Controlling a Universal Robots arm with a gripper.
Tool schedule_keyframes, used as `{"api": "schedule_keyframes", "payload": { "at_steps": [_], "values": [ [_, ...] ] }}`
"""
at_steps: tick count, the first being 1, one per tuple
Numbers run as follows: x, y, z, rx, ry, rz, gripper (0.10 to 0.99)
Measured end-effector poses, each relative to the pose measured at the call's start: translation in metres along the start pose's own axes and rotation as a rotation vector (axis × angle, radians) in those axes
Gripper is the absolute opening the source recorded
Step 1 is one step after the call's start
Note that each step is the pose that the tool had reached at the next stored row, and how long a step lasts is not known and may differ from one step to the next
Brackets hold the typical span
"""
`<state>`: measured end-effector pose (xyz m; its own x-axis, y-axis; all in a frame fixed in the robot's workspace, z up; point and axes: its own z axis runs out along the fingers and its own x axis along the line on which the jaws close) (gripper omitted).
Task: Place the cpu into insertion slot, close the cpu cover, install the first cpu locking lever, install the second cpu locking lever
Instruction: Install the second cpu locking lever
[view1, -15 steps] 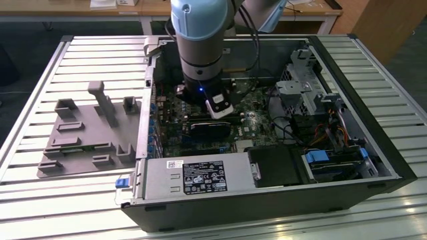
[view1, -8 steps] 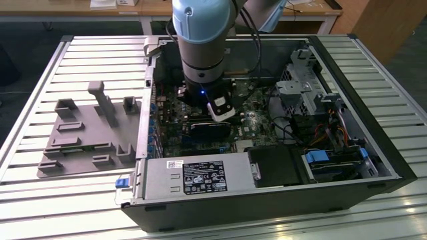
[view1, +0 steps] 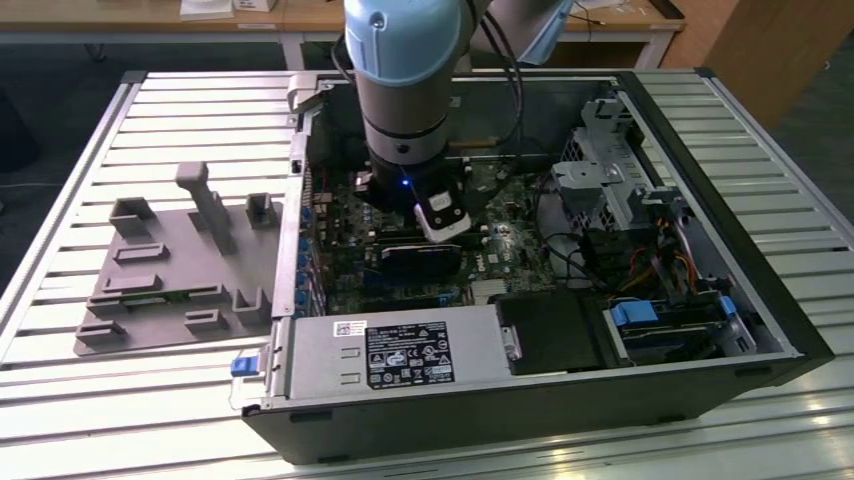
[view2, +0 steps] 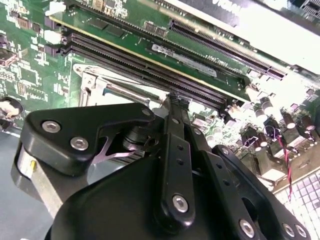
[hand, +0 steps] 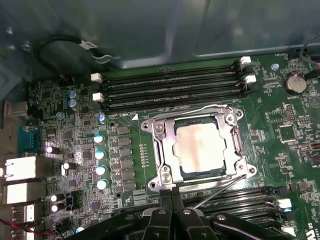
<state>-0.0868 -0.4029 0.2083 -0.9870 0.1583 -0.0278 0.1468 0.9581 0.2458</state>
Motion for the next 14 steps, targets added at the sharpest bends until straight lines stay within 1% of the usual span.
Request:
{"api": "schedule_keyframes", "payload": {
  "at_steps": [4,10,12,14],
  "values": [
    [-0.0001,0.0013,-0.0052,-0.007,0.0011,0.000,0.102],
    [-0.0003,0.0031,-0.0124,-0.014,0.0022,0.001,0.102],
    [-0.0014,0.0035,-0.0130,-0.014,0.0024,0.001,0.102],
    [-0.0043,0.0039,-0.0128,-0.014,0.0025,0.001,0.102]
  ]
}}
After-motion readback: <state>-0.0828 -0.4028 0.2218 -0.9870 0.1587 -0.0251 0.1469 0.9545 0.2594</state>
